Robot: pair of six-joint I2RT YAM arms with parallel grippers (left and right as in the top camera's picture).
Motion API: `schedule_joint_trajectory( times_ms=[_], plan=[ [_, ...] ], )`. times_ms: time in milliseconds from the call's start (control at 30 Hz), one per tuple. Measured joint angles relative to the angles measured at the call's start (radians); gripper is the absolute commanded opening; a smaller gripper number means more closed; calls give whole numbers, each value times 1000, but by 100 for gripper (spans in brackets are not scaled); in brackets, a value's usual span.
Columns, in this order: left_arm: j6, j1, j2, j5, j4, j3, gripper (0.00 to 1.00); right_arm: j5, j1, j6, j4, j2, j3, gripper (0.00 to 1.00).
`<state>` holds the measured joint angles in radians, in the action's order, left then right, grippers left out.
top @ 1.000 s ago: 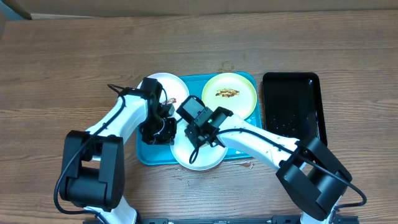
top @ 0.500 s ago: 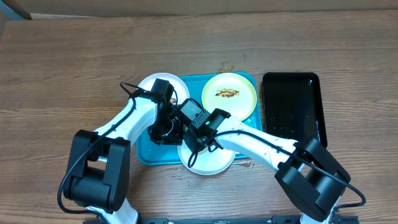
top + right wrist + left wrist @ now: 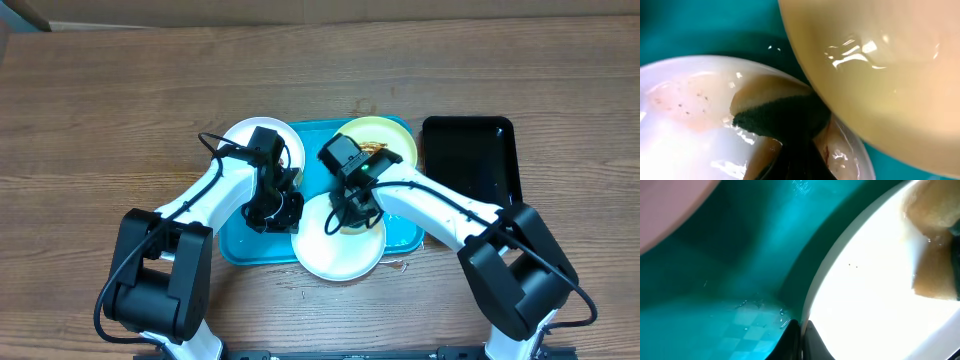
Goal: Clean dirty plates on tray and stack at the side
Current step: 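Continue scrubbing the white plate surface with the right-held sponge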
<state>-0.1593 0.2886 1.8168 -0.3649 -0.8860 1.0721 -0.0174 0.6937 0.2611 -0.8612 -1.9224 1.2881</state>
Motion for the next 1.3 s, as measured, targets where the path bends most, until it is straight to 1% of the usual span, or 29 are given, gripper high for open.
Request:
schedule_joint_trajectory(
  times_ms=[167,500,633,800,933,1067,1200,1300],
  plan=[
    [-18,0,0,-2,-3,0,4,47,-2,0,-73,1,0,4],
    [-27,0,0,24,-11,0,4,201,-6,0,8,1,0,4],
    [-30,0,0,28,-31,2,4,218,-6,0,7,1,8,4],
    [-45,0,0,82,-95,48,4,194,-20,20,-13,31,13,4],
    [-48,0,0,125,-130,98,4,169,-85,34,-29,107,14,4],
    [-49,0,-7,164,-139,126,4,158,-183,39,-71,174,21,4],
    [-52,0,-41,214,-151,133,4,150,-280,40,-126,193,23,4],
    [-53,0,-69,244,-154,133,4,173,-338,9,-145,193,23,4]
  ],
)
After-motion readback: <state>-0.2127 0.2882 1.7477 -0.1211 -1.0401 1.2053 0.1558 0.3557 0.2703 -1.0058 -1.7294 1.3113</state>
